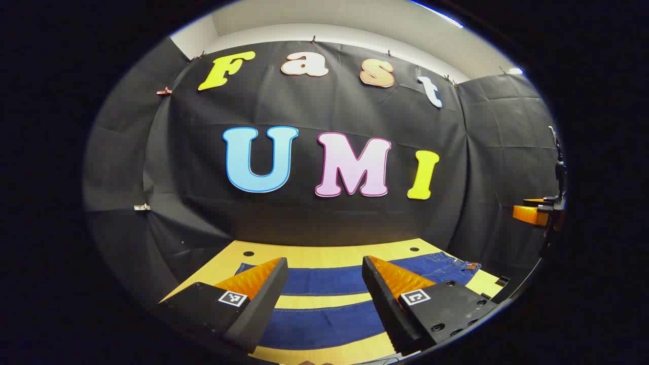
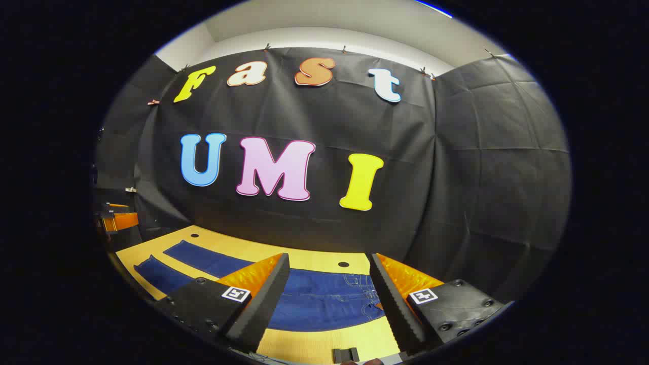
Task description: Grasp the waist and the cuffs of the jeans and fold them to make the two legs overlap; first hold the waist and fold one-third of the jeans toward the cuffs, then hold the cuffs and fold the remaining one-third in the same direction to finish folding.
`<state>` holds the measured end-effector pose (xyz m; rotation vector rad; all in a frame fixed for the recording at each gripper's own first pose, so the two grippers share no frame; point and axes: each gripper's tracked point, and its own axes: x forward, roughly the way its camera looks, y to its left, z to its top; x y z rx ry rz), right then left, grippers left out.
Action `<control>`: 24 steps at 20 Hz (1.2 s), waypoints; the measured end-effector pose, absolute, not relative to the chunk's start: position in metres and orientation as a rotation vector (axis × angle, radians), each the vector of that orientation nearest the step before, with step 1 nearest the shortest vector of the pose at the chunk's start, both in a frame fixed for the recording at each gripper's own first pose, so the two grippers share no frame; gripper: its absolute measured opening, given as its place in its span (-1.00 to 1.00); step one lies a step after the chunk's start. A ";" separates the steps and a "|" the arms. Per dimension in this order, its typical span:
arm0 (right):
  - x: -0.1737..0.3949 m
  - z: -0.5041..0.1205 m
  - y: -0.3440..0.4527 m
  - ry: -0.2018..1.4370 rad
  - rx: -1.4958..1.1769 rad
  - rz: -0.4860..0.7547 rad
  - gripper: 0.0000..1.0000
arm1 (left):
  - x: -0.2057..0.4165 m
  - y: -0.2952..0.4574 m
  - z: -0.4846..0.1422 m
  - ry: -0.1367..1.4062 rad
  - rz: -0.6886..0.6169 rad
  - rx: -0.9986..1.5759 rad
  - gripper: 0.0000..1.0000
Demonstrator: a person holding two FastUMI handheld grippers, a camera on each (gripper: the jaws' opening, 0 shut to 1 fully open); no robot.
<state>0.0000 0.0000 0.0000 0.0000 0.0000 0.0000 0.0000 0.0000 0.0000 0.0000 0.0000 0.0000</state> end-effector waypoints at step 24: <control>0.014 -0.018 0.000 0.031 0.026 -0.003 0.95 | 0.007 0.035 -0.032 0.104 0.064 -0.067 0.89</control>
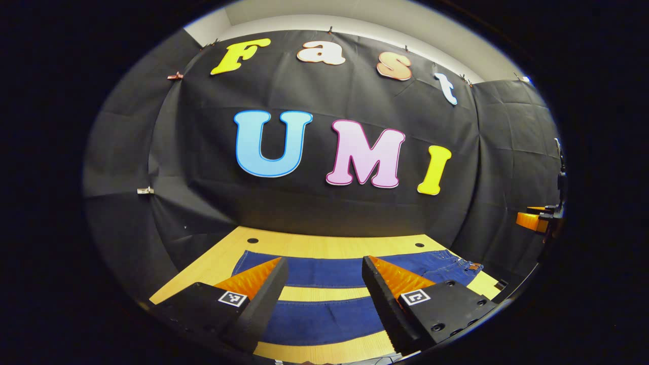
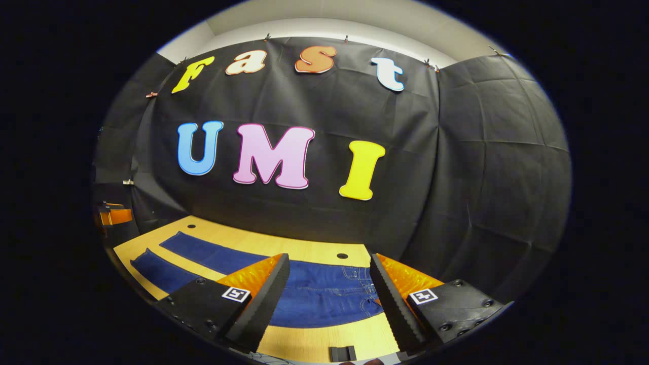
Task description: Grasp the waist and the cuffs of the jeans and fold them to make the two legs overlap; first hold the waist and fold one-third of the jeans toward the cuffs, then hold the cuffs and fold the remaining one-third in the same direction to finish folding.
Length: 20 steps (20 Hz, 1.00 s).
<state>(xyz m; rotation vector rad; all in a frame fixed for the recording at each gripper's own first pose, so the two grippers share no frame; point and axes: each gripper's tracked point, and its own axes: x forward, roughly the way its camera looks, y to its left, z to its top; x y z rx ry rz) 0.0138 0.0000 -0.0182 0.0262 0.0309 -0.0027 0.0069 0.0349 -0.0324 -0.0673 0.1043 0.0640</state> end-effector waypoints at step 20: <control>0.118 -0.319 -0.006 0.948 -0.522 0.735 0.97 | -0.001 0.130 -0.289 1.015 -0.613 0.491 0.95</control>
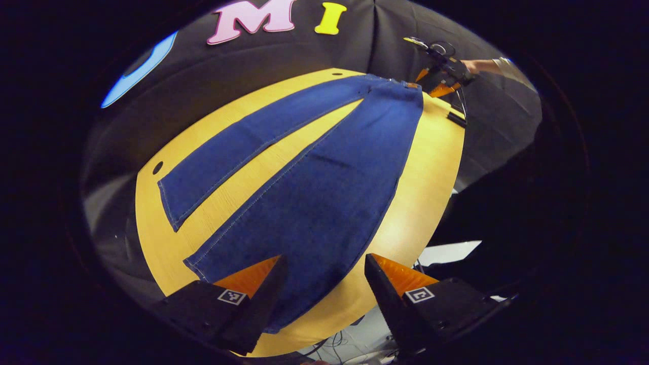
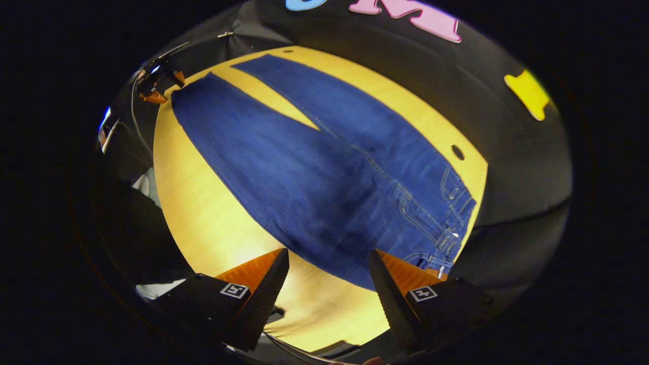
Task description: Grasp the waist and the cuffs of the jeans and fold them to make the two legs overlap; first hold the waist and fold one-third of the jeans toward the cuffs, then hold the cuffs and fold the remaining one-third in the same direction to finish folding.
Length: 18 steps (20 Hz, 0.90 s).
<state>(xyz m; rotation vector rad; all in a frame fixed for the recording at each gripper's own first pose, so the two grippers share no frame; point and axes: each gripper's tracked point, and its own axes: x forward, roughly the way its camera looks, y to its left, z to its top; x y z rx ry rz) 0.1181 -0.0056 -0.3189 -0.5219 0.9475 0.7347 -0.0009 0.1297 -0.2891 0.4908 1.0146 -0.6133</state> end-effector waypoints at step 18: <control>0.166 -0.363 -0.013 1.133 -0.305 0.588 -0.27 | 0.012 0.160 -0.320 1.292 -0.519 0.498 -0.01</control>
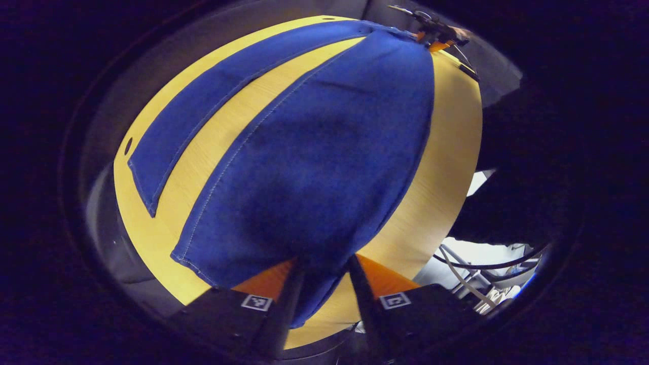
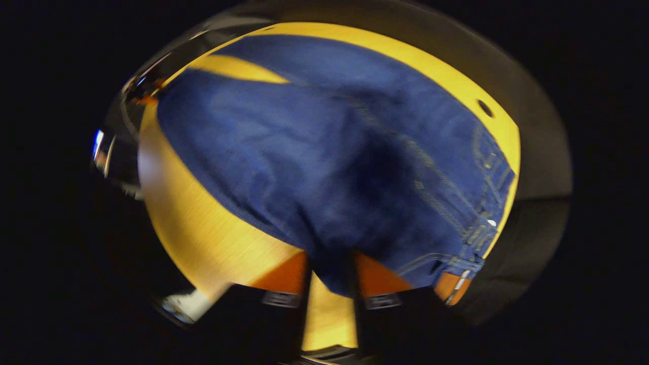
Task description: Grasp the waist and the cuffs of the jeans and fold them to make the two legs overlap; first hold the waist and fold one-third of the jeans toward the cuffs, then hold the cuffs and fold the remaining one-third in the same direction to finish folding.
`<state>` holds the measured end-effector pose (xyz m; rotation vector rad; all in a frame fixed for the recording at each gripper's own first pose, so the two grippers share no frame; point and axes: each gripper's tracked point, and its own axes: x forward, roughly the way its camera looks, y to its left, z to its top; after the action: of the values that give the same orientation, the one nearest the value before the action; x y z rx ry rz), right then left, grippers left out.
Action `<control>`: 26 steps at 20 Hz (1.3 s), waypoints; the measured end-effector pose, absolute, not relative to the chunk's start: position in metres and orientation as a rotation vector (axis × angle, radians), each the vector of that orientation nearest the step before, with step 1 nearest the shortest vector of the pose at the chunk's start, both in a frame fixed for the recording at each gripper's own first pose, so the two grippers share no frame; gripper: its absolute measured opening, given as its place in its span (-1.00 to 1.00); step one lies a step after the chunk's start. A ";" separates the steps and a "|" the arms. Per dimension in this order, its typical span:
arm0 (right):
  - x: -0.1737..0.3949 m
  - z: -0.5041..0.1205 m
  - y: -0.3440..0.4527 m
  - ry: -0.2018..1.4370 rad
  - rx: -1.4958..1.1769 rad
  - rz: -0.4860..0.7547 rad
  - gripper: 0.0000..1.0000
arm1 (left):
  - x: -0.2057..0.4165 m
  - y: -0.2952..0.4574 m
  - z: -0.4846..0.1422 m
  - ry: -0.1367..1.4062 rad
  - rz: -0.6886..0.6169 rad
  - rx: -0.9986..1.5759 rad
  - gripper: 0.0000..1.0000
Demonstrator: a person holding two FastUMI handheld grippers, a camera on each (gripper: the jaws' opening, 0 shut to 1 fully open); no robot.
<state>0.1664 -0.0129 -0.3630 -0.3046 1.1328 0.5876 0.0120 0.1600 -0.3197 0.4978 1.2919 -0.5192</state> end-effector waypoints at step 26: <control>0.431 -0.234 0.006 0.804 -0.131 0.318 -0.90 | 0.345 0.231 -0.218 1.037 -0.095 0.384 -0.89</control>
<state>0.4308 0.0056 -0.2335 -0.1307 0.8036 0.3179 0.3452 0.2306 -0.2179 0.3838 1.0371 -0.0954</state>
